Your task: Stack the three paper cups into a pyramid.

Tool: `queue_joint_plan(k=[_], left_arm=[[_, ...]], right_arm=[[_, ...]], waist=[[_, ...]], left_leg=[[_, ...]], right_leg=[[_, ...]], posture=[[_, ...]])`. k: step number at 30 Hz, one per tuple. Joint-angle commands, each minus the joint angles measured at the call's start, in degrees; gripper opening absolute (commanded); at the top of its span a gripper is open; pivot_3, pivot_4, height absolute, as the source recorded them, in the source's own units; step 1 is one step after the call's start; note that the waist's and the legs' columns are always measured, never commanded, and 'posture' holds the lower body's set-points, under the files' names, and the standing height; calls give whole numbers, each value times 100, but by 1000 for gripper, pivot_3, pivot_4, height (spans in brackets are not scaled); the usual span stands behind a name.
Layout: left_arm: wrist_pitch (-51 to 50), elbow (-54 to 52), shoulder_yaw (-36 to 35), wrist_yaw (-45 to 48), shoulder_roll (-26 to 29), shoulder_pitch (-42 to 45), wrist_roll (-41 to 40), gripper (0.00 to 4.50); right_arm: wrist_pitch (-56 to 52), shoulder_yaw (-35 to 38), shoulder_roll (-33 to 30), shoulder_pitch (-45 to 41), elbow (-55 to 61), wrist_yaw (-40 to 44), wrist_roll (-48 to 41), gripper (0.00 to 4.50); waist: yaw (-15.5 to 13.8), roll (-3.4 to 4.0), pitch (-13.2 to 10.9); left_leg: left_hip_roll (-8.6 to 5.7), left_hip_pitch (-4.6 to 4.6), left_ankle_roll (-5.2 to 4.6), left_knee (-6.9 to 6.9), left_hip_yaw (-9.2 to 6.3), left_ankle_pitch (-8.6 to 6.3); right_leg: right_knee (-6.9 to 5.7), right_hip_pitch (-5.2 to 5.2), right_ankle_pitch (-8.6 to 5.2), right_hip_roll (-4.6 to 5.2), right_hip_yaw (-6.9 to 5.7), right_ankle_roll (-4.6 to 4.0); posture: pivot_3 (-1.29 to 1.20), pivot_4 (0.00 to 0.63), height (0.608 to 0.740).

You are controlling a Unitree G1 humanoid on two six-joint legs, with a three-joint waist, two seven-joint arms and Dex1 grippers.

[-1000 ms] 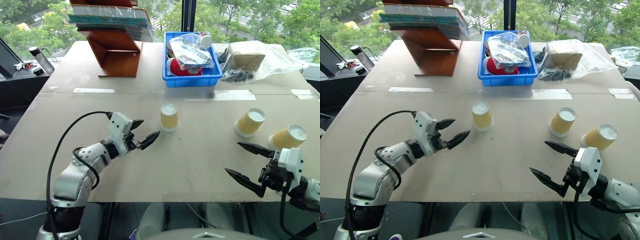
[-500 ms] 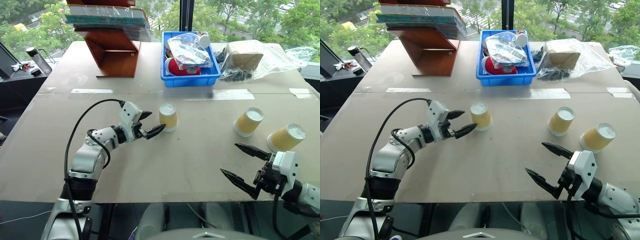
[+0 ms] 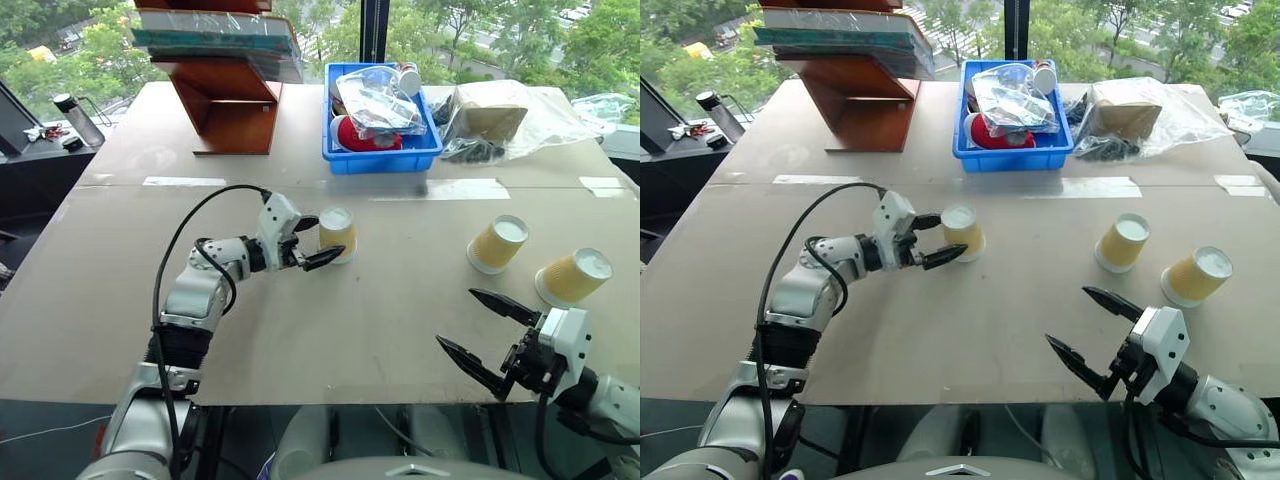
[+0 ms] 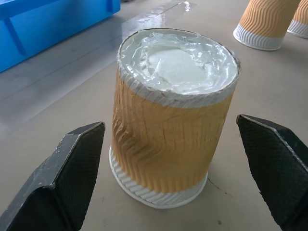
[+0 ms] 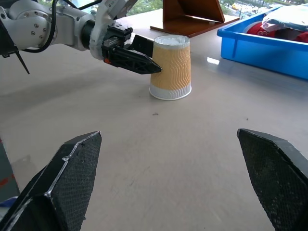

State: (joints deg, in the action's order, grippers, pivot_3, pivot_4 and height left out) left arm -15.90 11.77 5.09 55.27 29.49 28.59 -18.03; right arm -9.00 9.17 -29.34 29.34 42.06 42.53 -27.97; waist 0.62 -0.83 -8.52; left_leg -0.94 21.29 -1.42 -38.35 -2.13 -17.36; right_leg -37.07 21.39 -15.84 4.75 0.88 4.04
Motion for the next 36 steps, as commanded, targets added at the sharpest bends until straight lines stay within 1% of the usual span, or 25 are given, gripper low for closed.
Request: queue_joint_plan(k=[1, 3, 7, 8, 12, 14, 19, 24, 29, 36], left_arm=[[253, 199, 35, 212, -47, 227, 100, 4500], [321, 309, 61, 300, -79, 294, 137, 4500], [468, 551, 81, 389, -142, 406, 222, 3400], [500, 597, 91, 424, -145, 418, 242, 3302], [664, 666, 65, 617, -108, 392, 236, 3302], [474, 382, 17, 829, -48, 287, 29, 3302], [-175, -850, 99, 1510, 282, -223, -534, 3302], [-433, -1454, 267, 1702, 362, -503, -661, 3302], [-393, -1625, 468, 1677, 251, -590, -555, 3302], [-150, -1374, 616, 1635, 154, -541, -327, 3302]], right_arm=[[208, -38, 108, 65, 279, -168, 110, 4451], [224, -46, 120, 97, 305, -196, 135, 4451], [252, -20, 129, 162, 339, -233, 142, 4500], [259, -15, 134, 184, 351, -246, 146, 4500], [300, -74, 168, 278, 383, -294, 195, 4500], [316, -94, 180, 318, 389, -302, 205, 4500], [333, -147, 176, 280, 317, -311, 230, 4500], [322, -197, 161, 170, 240, -297, 233, 4500], [338, -181, 146, 179, 226, -277, 231, 4500], [351, -192, 168, 314, 316, -324, 270, 4500]], waist=[[5, 0, 0], [2, 0, 0], [1, -1, 0], [1, -1, 0], [2, -1, 0], [3, -1, 0], [22, 0, 0], [-11, 0, 0], [-3, 0, 0], [1, 0, 0]], left_leg=[[0, 0, 0, 0, 0, 0], [0, 0, 0, -1, 1, 0], [-1, 0, 0, -1, 1, 0], [-2, 0, 0, -1, 1, 0], [-2, 0, -1, -2, 1, 0], [-2, 1, -1, -2, 1, 0], [5, 3, -1, -1, 3, 0], [7, 4, -1, -4, 1, 0], [5, 4, -2, -5, 2, -1], [5, 4, -5, -5, 2, -2]], right_leg=[[-1, 1, 0, -1, 0, 0], [-1, 1, 0, -1, 1, 0], [-1, 1, 0, -1, 2, 0], [-2, 1, 0, -1, 2, 0], [-4, 1, 0, -2, 2, 0], [-4, 1, 0, -1, 2, 0], [-5, 6, 0, -1, 6, 0], [-10, 7, 0, -2, 5, 0], [-10, 6, 0, -2, 6, 0], [-12, 7, 0, -4, 7, 0]], posture=[[0, 150, 740], [0, 150, 740], [0, 150, 740], [0, 150, 740], [0, 150, 740], [0, 150, 740], [0, 150, 740], [0, 150, 740], [0, 150, 740], [0, 150, 740]])
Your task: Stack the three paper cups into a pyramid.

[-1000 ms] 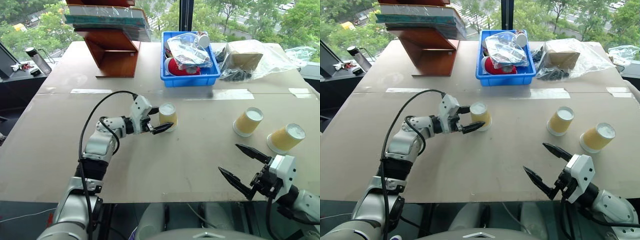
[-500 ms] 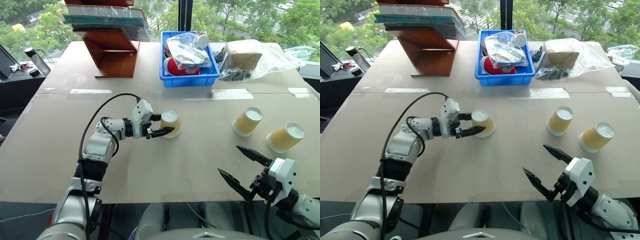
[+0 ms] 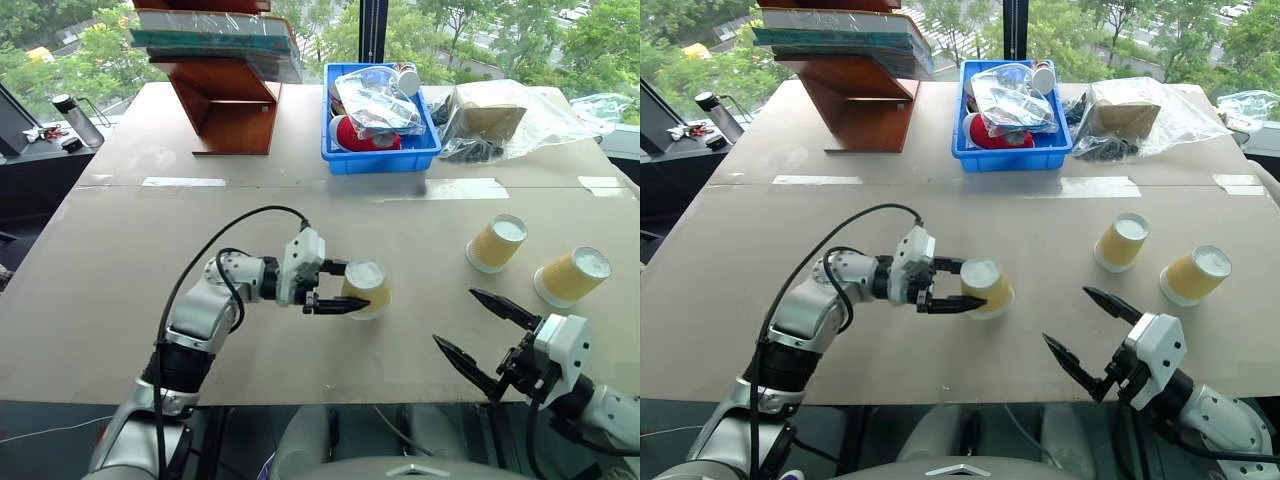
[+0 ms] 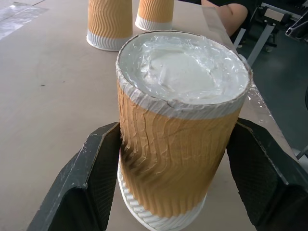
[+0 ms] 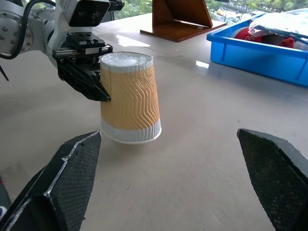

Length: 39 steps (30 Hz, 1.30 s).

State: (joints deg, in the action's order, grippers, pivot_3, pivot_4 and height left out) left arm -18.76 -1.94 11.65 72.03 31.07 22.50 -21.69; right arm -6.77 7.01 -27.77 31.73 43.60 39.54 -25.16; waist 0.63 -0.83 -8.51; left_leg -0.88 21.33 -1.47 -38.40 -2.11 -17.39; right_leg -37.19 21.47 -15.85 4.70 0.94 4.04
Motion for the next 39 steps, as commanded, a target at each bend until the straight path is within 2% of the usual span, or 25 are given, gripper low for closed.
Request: queue_joint_plan(k=[1, 10, 24, 25, 27, 28, 34, 39], left_arm=[[161, 34, -43, -39, -3, 71, 53, 3302], [315, 69, -67, -121, 96, -118, 167, 3302], [640, 264, 85, -353, -189, -199, 417, 3302], [745, 303, 93, -345, -194, -202, 461, 3694], [793, 296, 50, -345, -228, -219, 411, 3968], [783, 281, 28, -354, -241, -225, 382, 4462], [509, -130, -157, -183, 105, -459, 147, 4462], [69, -903, -738, -45, 597, -985, -556, 4462]], right_arm=[[125, 27, 12, 90, 171, -37, -9, 4500], [145, 51, 2, 181, 204, -59, -31, 4500], [116, 136, -108, 108, 74, 46, -117, 4500], [105, 143, -111, 104, 83, 32, -125, 4500], [91, 144, -115, 105, 102, 10, -133, 4500], [87, 141, -117, 106, 108, 1, -134, 4500], [70, 134, -94, 109, 204, -166, -17, 4500], [-251, 427, 136, 54, 388, -902, 15, 4500]], waist=[[0, 0, 0], [0, 0, 0], [-2, -1, 1], [-2, -1, 1], [-1, -1, 1], [-1, -1, 1], [11, -1, 1], [8, 0, 1]], left_leg=[[0, 0, 0, 0, 0, 0], [1, 0, -3, 0, 0, -2], [0, 0, -1, 0, 0, -1], [0, 0, -2, 0, 0, -1], [0, 0, -3, -1, 0, -1], [0, 0, -4, -1, 0, -2], [1, 0, -5, 0, 0, -3], [6, 0, -4, 0, 0, -2]], right_leg=[[0, 0, 0, 0, 0, 0], [-1, 0, 0, 0, 1, 0], [-1, 0, 0, 0, 1, 0], [-1, 0, 0, 0, 1, 0], [-3, 0, 0, 0, 1, 0], [-3, 0, 0, 0, 1, 0], [-4, 2, 0, 0, 1, 0], [-7, 4, 0, 1, 4, -1]], posture=[[0, 150, 740], [0, 150, 740], [0, 150, 740], [0, 150, 740], [0, 150, 740], [0, 150, 740], [0, 150, 740], [0, 150, 740]])
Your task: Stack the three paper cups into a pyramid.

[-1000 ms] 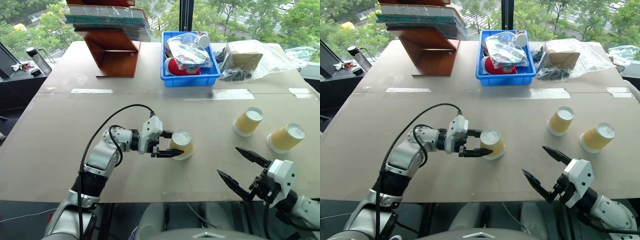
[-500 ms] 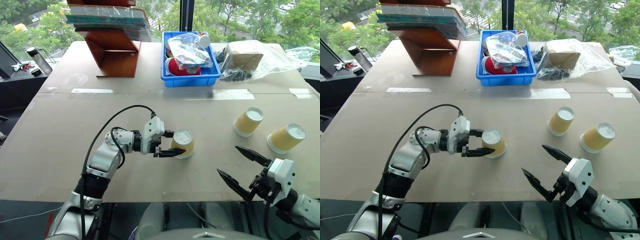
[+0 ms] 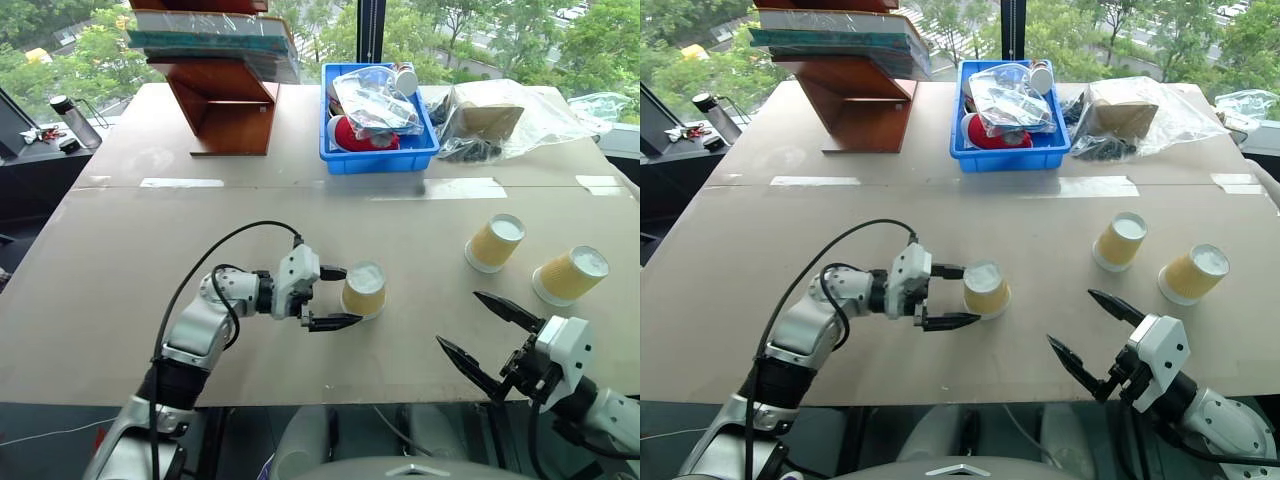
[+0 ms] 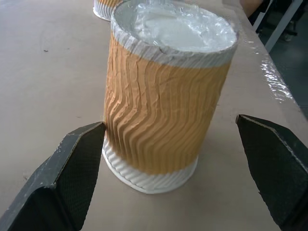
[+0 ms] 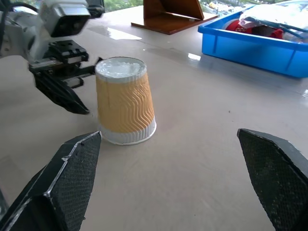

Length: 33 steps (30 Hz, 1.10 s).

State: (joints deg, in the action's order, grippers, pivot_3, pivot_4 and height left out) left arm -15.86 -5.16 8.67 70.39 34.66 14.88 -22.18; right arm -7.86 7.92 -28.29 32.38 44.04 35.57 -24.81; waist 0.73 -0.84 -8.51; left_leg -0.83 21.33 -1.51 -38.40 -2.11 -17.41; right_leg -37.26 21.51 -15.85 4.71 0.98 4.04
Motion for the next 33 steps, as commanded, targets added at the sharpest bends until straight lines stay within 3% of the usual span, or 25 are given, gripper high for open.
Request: queue_joint_plan(k=[1, 8, 12, 16, 33], left_arm=[[-293, -706, -543, 123, 326, -348, -614, 4462], [-217, -1185, -930, 75, 464, -1336, -926, 4462], [100, -1167, -1154, 59, 132, -1506, -1180, 4462], [65, -1053, -1137, 615, 372, -1418, -1330, 4462], [-22, -1660, -1520, 729, 552, -1639, -1883, 4462]], right_arm=[[-195, 425, 252, 11, 380, -666, 28, 4500], [-398, 1129, 691, 442, 410, -1437, 400, 4500], [-653, 1737, 890, 498, 426, -1817, 344, 4500], [-695, 2080, 1107, 361, 334, -2157, 438, 4500], [-1341, 1637, 1267, -1155, -616, -2778, 921, 4500]], waist=[[-4, 1, 0], [-26, 2, 1], [-31, 4, 2], [-15, 7, 3], [5, 14, 2]], left_leg=[[1, 0, 0, 0, 0, 0], [0, 0, 0, 4, 2, 0], [0, -2, -4, 2, 3, -3], [1, -2, -3, 4, 3, -2], [1, -9, -10, 5, 15, -6]], right_leg=[[0, 1, 0, 1, 0, 0], [5, 0, 0, 6, 2, 0], [2, 0, 0, 7, 2, 0], [-5, 1, -1, 4, 2, -2], [-6, 2, -1, 0, 14, -3]], posture=[[0, 150, 740], [0, 150, 740], [0, 150, 740], [0, 150, 740], [0, 150, 740]])
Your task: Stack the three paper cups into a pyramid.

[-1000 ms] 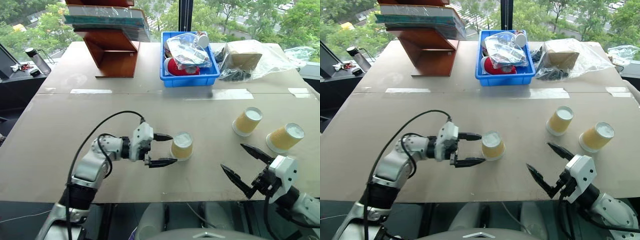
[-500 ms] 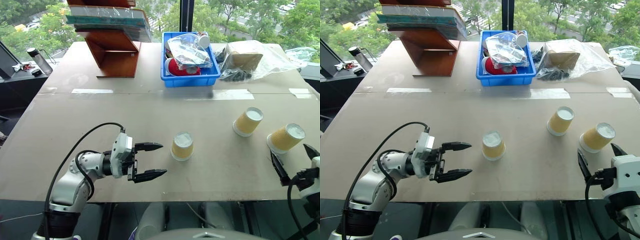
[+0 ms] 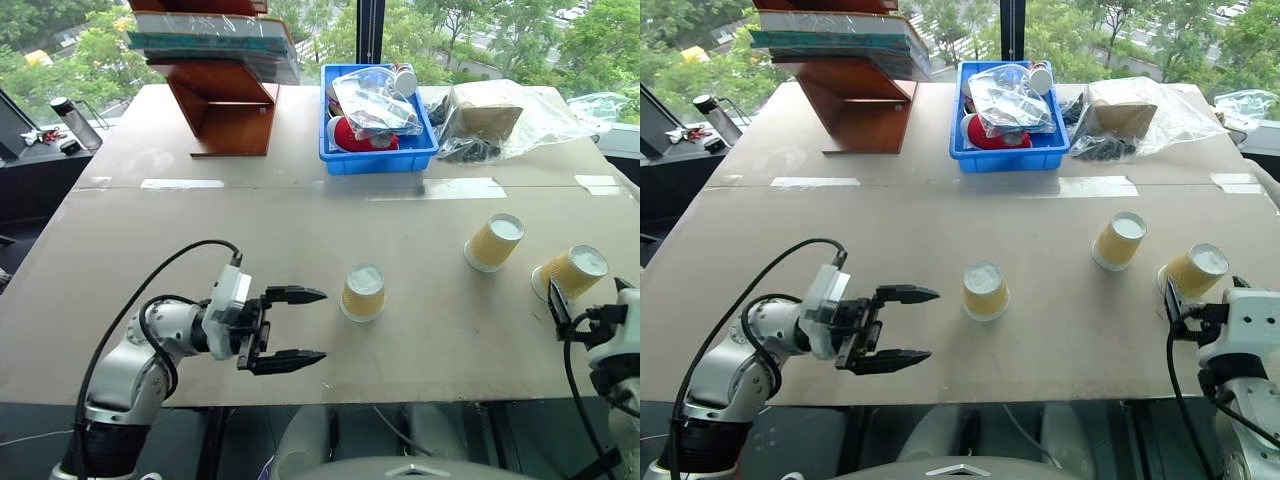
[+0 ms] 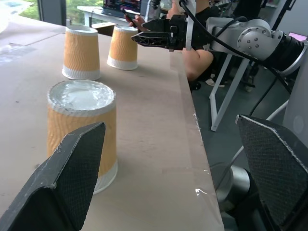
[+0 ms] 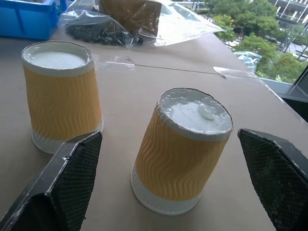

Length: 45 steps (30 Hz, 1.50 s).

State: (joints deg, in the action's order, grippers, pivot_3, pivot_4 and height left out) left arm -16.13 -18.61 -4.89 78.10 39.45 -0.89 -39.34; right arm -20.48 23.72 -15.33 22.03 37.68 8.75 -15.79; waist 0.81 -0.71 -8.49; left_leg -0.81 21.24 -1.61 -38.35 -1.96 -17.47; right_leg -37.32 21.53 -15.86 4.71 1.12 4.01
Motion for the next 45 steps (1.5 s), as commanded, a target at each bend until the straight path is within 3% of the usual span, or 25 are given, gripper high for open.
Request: queue_joint_plan(k=[1, 16, 45], left_arm=[[-13, -370, -196, -94, 86, -97, -179, 4462], [-162, -843, -265, -516, 143, -417, -266, 4462], [-313, -932, -120, -668, 121, -288, -282, 4462]], right_arm=[[-132, 49, -34, -228, -49, -125, 19, 4500], [-1037, 320, 31, -1138, -267, -645, -173, 4500], [-44, -25, 211, -885, -385, -715, 687, 4500]], waist=[[-8, 1, 0], [2, 0, 0], [8, 2, -1]], left_leg=[[0, 0, 2, 0, 0, 1], [0, -1, 2, 1, 0, 1], [0, -2, 2, 3, 1, 1]], right_leg=[[0, 0, 0, 0, 0, 0], [0, 0, 0, -2, 1, 0], [1, 0, 0, -4, 2, 0]], posture=[[0, 150, 740], [0, 150, 740], [0, 150, 740]])
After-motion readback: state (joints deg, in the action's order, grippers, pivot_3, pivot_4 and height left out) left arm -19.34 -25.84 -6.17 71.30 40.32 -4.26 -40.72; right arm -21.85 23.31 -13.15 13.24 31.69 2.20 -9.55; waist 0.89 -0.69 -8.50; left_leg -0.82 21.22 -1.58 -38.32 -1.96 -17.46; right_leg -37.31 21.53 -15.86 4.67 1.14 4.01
